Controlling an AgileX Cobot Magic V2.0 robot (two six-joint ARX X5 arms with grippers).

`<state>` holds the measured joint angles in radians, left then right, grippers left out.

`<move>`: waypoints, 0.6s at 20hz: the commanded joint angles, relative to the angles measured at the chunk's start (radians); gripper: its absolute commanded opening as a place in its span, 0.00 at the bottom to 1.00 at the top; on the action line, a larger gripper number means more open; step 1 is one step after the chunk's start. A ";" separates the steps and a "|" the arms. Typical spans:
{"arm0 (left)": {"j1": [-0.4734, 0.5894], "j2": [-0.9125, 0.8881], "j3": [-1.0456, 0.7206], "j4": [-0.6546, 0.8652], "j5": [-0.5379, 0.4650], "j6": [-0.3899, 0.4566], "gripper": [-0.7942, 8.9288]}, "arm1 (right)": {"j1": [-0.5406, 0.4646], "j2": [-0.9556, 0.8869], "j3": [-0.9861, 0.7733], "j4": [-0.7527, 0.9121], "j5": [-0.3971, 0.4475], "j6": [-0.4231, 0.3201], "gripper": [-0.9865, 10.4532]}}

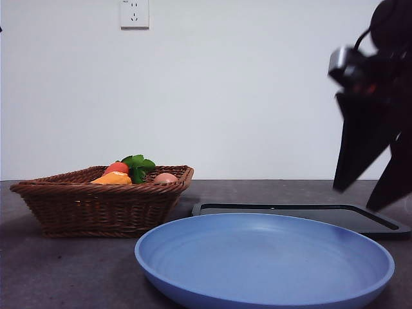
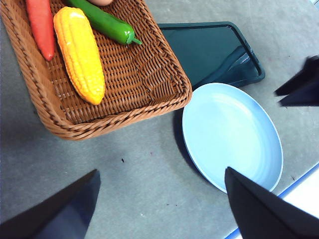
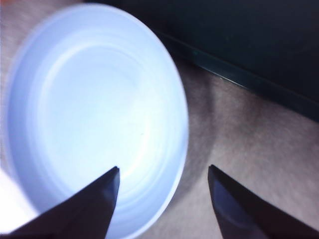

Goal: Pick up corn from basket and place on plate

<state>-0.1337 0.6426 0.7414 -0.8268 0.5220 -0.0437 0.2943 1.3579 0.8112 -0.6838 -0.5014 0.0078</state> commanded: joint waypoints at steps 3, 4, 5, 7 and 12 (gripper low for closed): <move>-0.002 0.006 0.018 0.012 0.001 -0.002 0.50 | 0.031 0.115 0.017 0.062 -0.003 0.007 0.31; -0.002 0.006 0.018 0.012 0.001 -0.002 0.50 | 0.035 0.137 0.017 0.072 -0.003 0.007 0.30; -0.002 0.006 0.018 0.011 0.001 -0.002 0.50 | 0.038 0.152 0.017 0.079 -0.002 0.007 0.30; -0.002 0.006 0.018 0.011 0.001 -0.002 0.50 | 0.039 0.177 0.017 0.094 -0.003 0.007 0.27; -0.002 0.012 0.018 0.011 0.001 -0.002 0.50 | 0.039 0.206 0.017 0.123 0.003 0.007 0.14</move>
<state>-0.1337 0.6464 0.7414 -0.8265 0.5220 -0.0437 0.3271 1.5475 0.8112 -0.5655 -0.4980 0.0082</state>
